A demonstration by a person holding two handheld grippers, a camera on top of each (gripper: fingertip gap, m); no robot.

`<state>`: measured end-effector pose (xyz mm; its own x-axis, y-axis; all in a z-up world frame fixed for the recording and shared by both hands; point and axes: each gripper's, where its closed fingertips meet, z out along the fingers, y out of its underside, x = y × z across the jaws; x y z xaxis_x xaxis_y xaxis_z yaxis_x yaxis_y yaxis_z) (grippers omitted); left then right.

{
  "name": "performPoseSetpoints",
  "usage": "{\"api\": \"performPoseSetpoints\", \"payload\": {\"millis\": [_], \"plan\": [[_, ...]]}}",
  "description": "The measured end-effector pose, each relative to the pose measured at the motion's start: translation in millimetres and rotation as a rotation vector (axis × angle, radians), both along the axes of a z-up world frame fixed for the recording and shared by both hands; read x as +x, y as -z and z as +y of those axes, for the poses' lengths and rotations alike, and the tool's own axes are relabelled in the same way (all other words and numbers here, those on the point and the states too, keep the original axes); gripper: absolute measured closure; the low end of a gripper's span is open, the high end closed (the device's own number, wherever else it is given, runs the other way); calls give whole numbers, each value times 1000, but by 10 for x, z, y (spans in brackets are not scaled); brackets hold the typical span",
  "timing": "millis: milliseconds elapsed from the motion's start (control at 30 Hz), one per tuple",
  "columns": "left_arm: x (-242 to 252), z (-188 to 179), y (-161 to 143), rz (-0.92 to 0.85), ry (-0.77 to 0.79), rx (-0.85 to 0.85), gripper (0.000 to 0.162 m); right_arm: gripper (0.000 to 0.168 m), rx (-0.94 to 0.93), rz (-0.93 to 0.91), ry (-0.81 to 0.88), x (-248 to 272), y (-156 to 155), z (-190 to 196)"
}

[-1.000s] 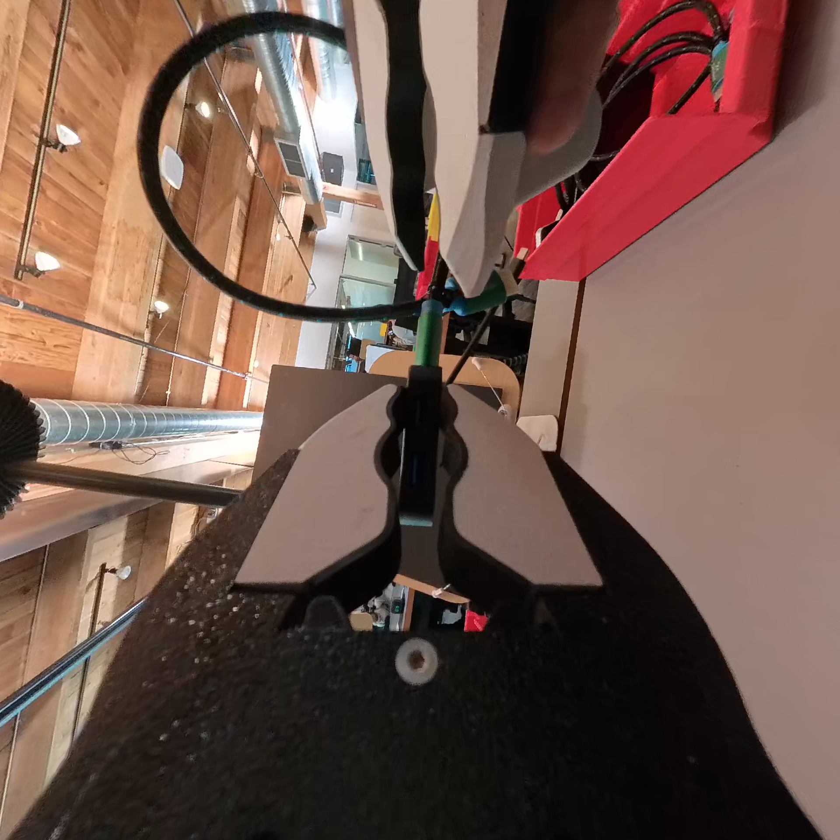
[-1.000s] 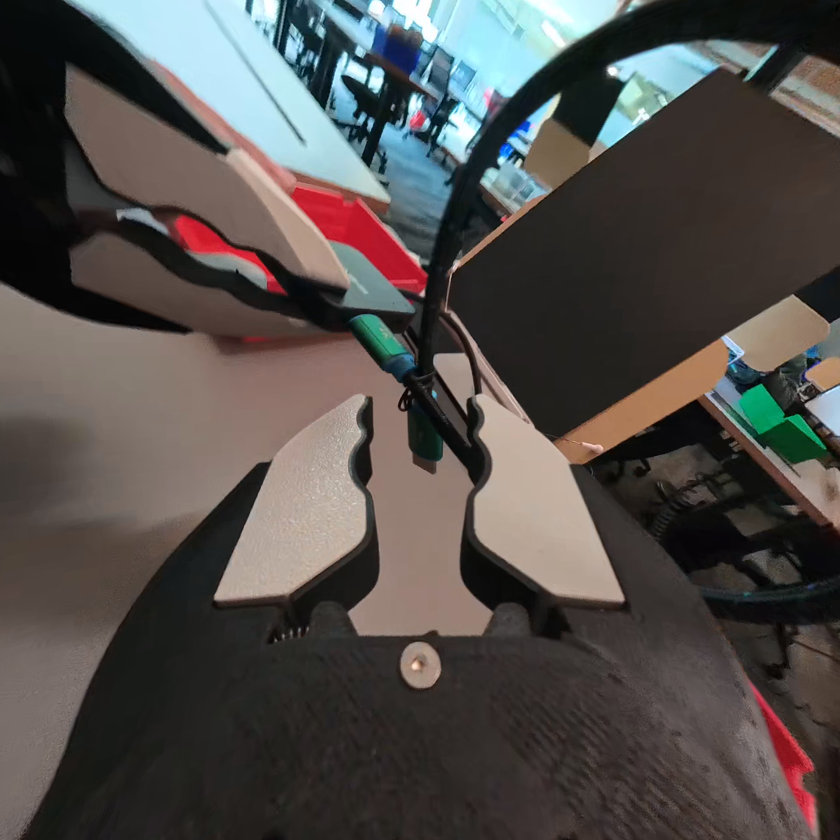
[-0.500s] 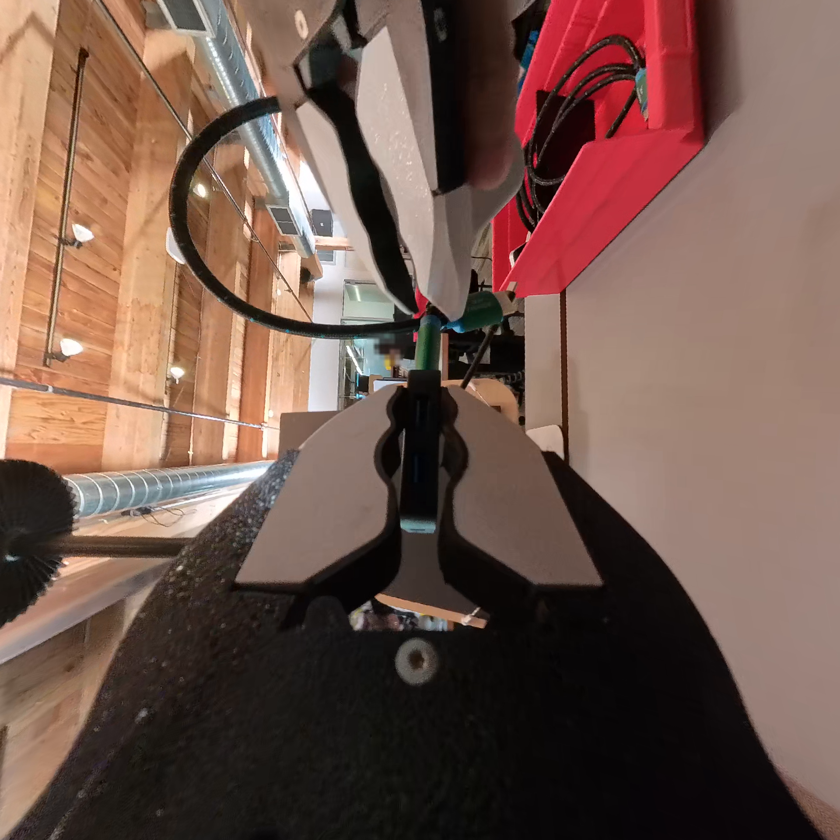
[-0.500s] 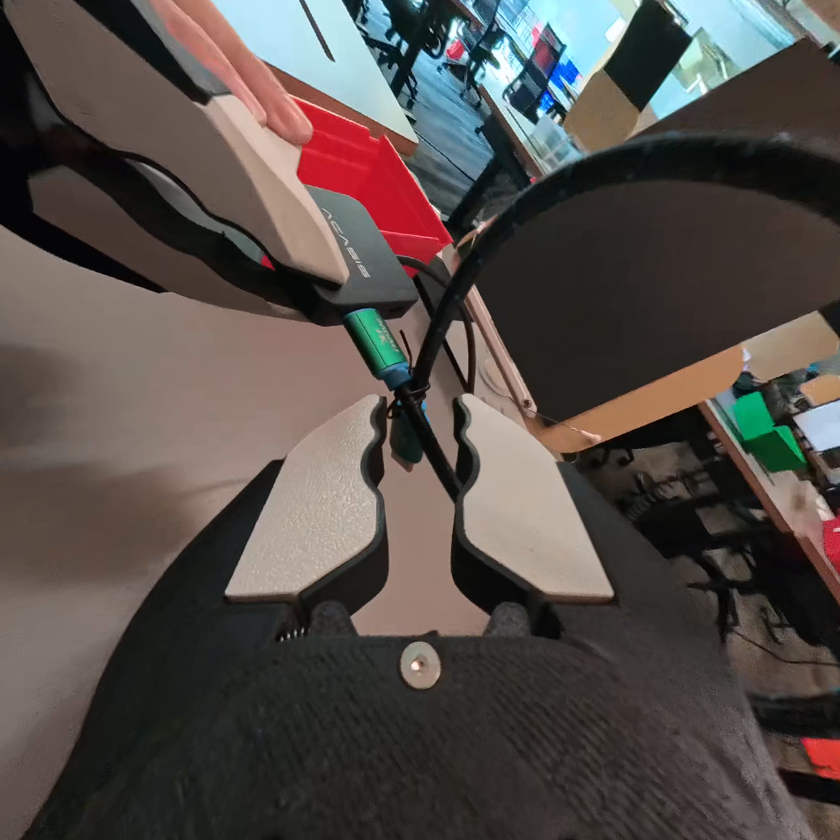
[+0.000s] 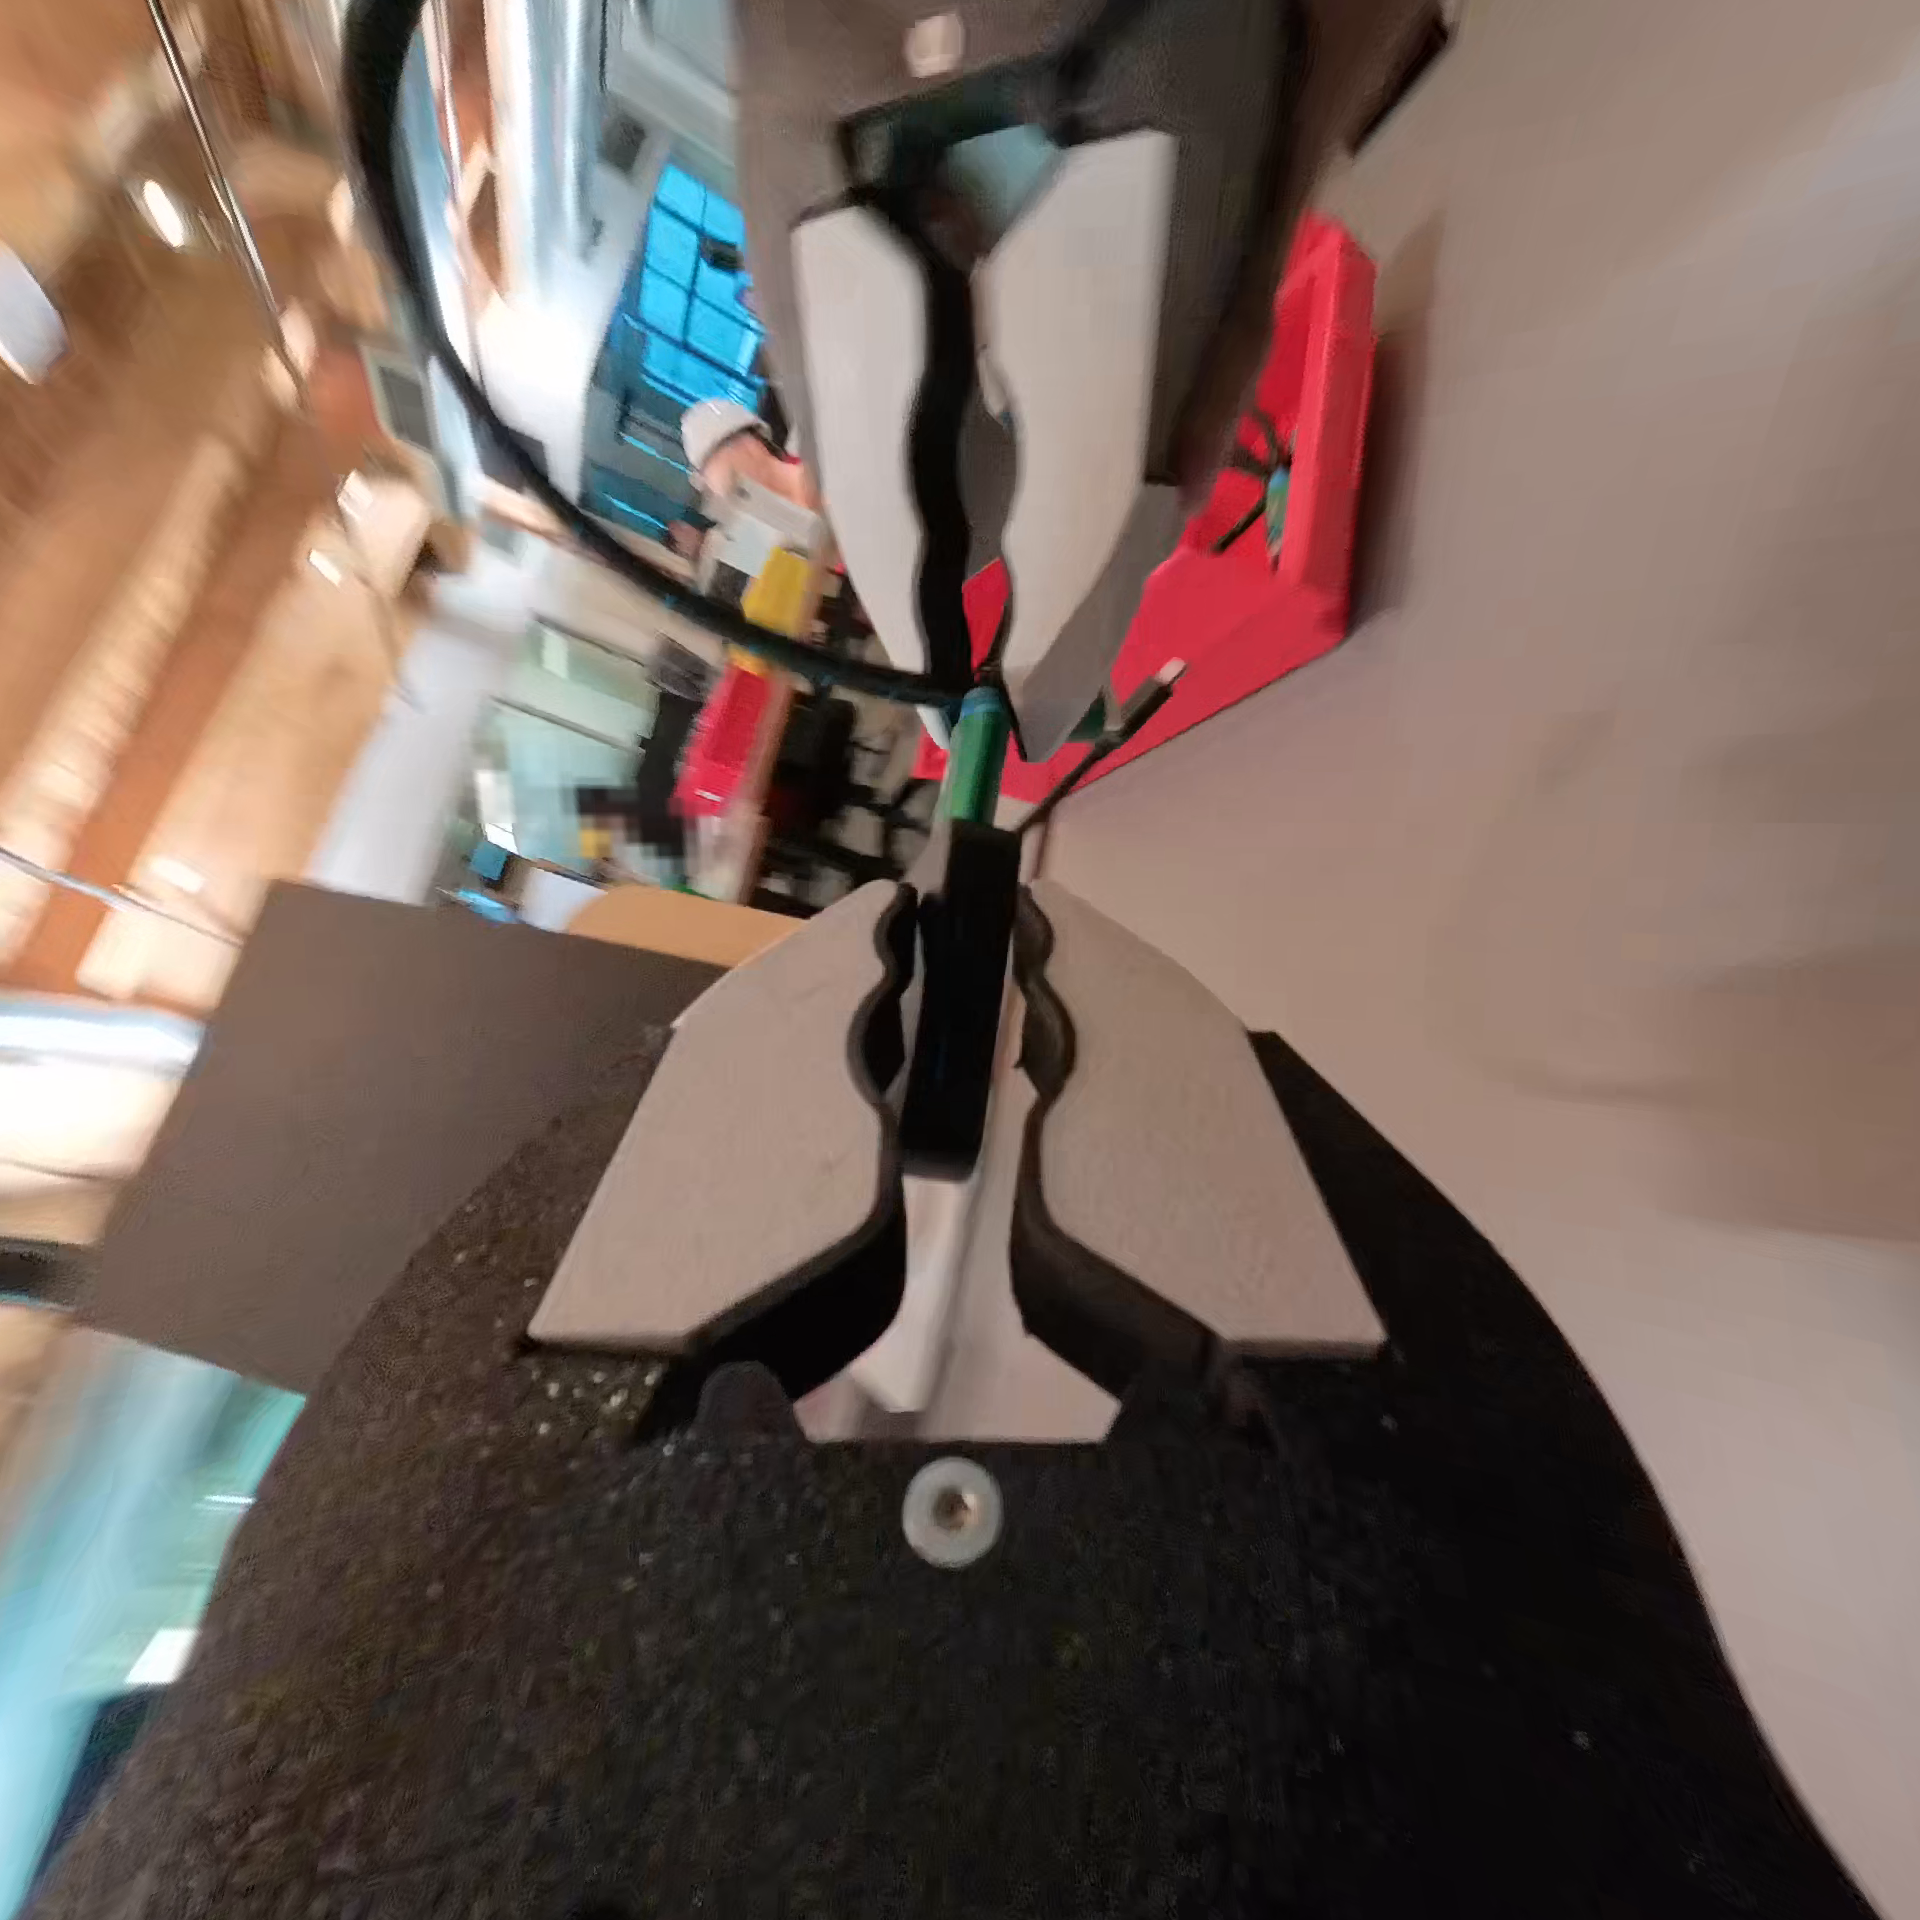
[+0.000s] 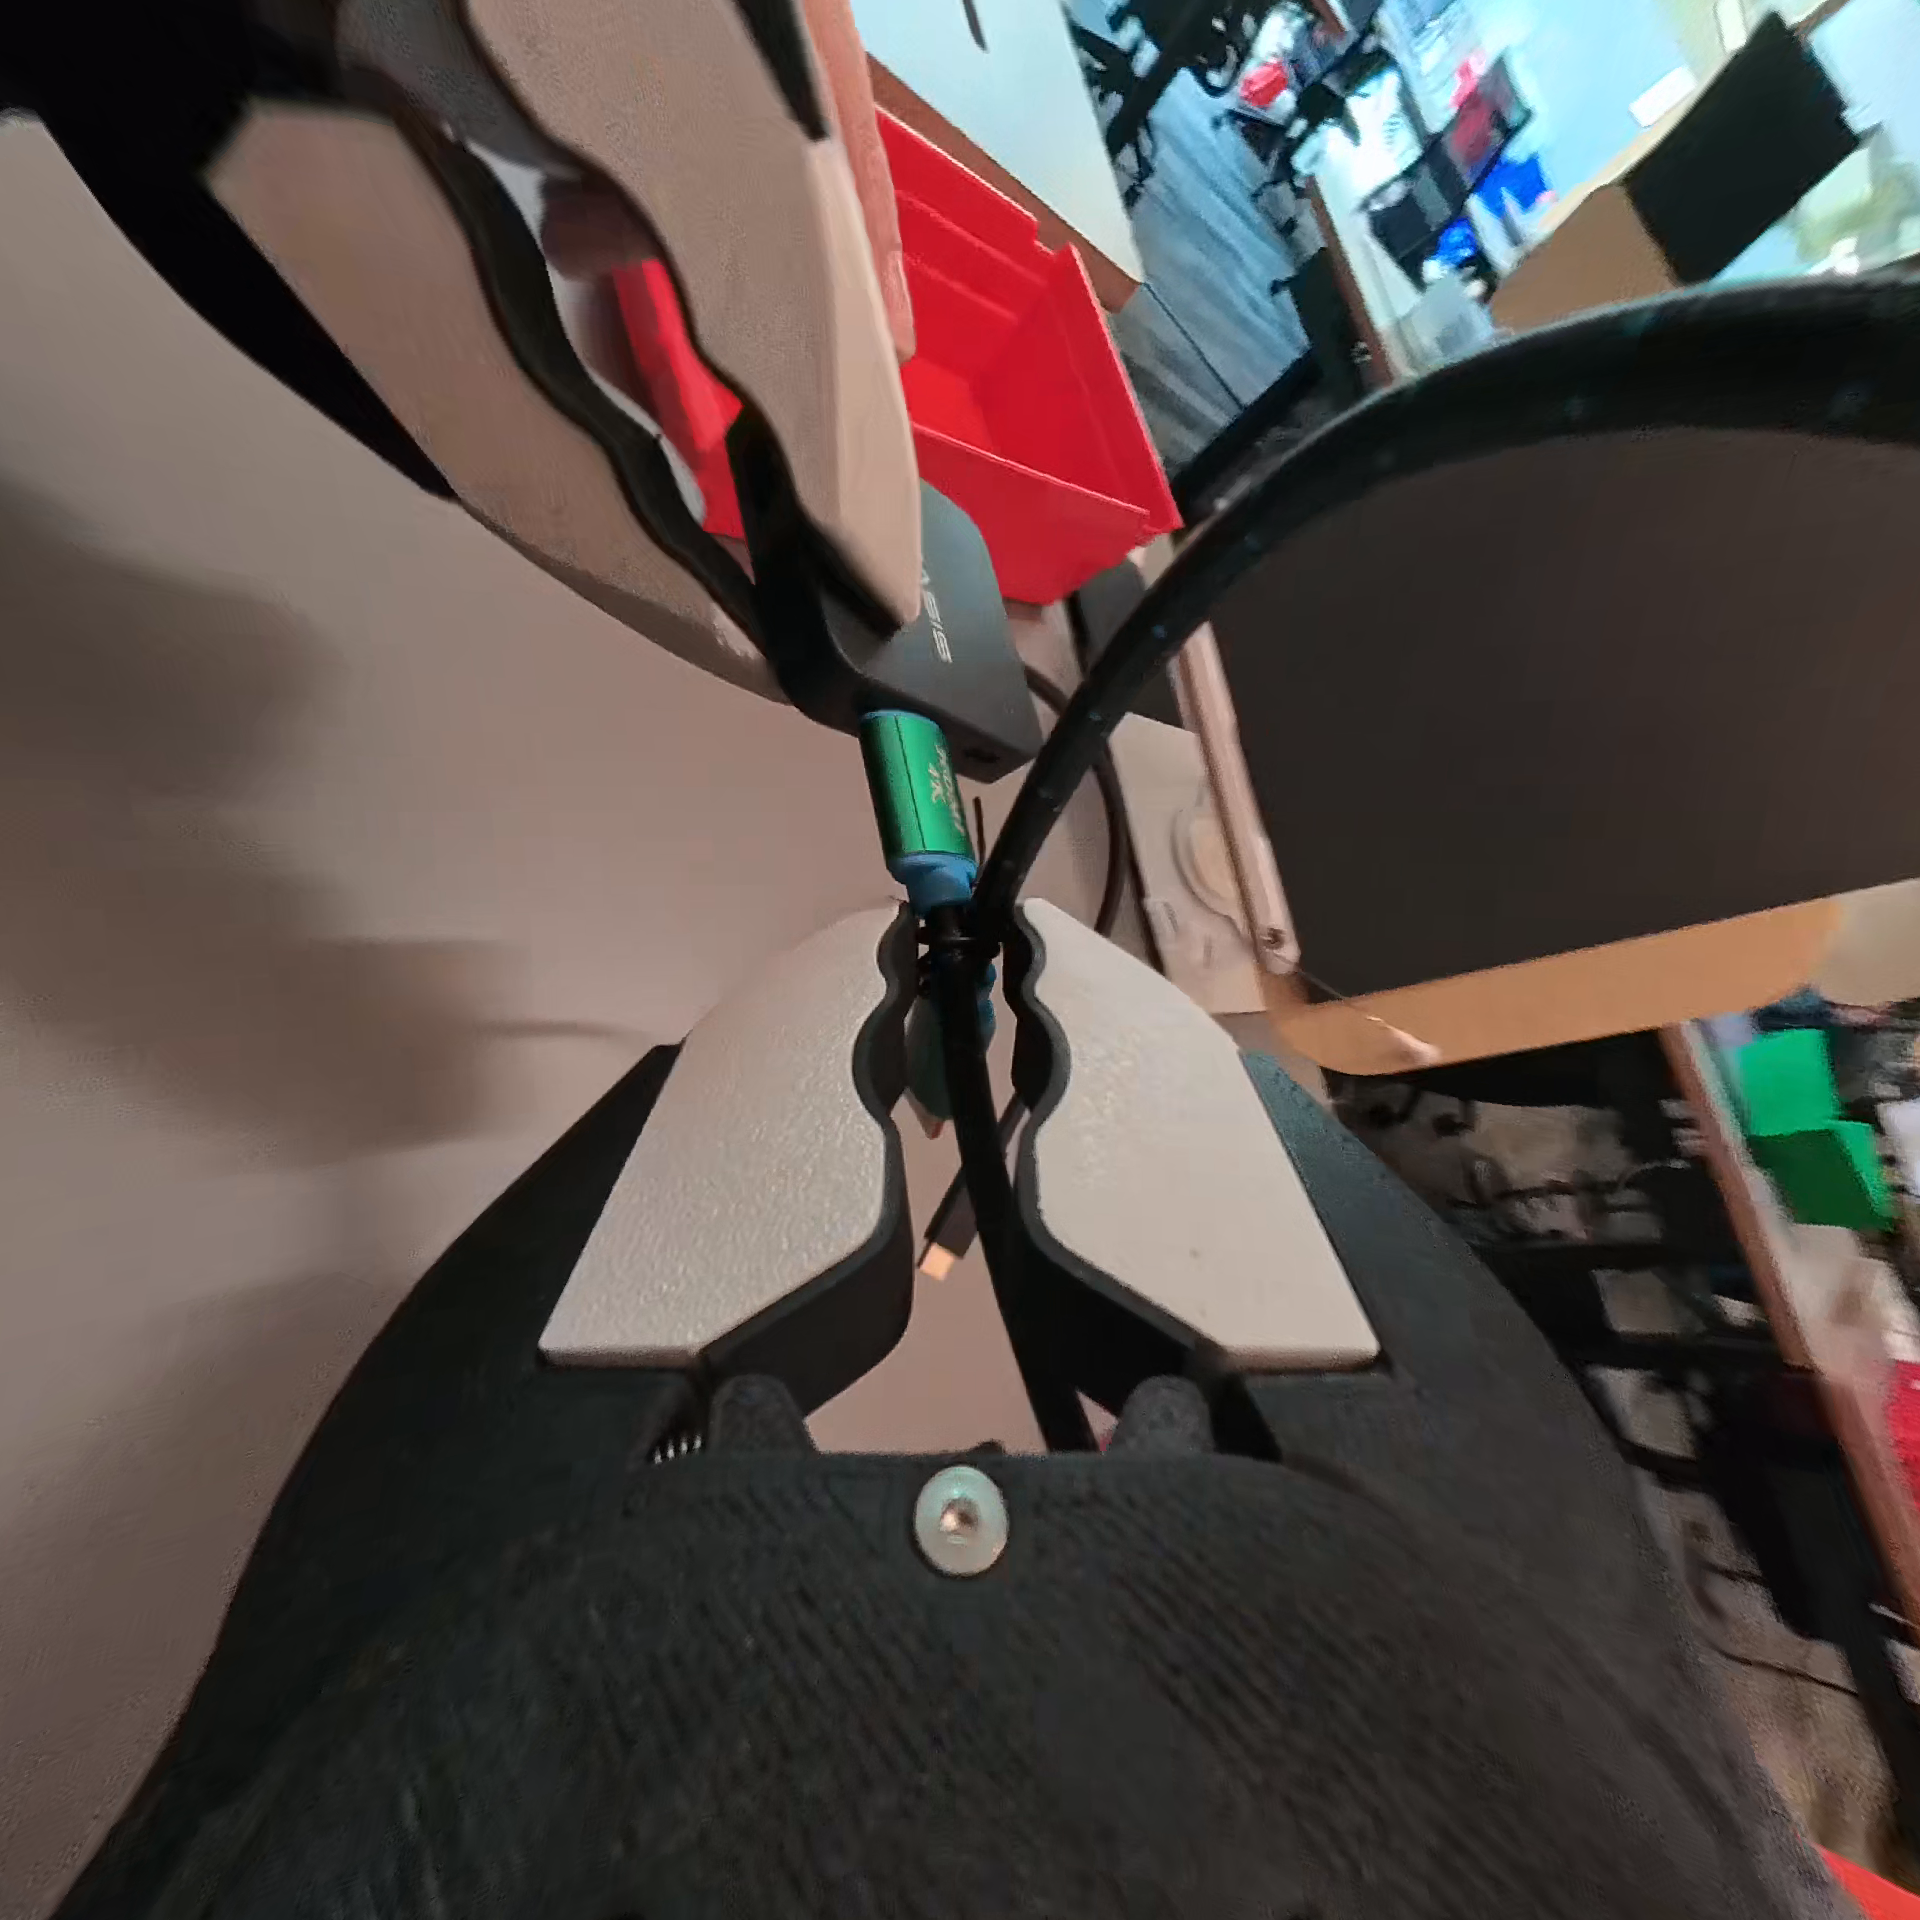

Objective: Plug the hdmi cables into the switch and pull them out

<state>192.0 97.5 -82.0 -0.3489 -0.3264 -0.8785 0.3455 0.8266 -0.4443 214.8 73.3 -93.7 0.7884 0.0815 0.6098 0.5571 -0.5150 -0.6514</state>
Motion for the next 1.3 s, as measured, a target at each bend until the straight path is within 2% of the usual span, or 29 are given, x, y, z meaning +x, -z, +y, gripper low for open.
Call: {"api": "performPoseSetpoints", "payload": {"millis": [100,167,267,367,533,700,833,967,1300], "plan": [[42,76,20,287,-16,-353,119,152,4,-134,36,76,-57,-42],[26,121,4,475,8,-549,92,152,17,-236,39,106,-110,-88],[-20,189,23,679,55,-690,74,152,21,-252,-12,66,-111,-150],[-41,214,66,736,93,-718,67,152,25,-280,-39,51,-120,-187],[-42,157,135,744,128,-713,69,152,53,-202,-100,-70,-84,-124],[-92,71,148,747,169,-705,90,152,46,-157,-103,-89,-29,-63],[-77,110,256,746,129,-647,90,152,-7,-73,-94,-71,74,-45],[-67,157,329,767,166,-674,90,152,-59,-1,-73,-74,152,-9],[-74,240,385,716,235,-654,90,151,-113,-7,-70,-118,191,56]]}}
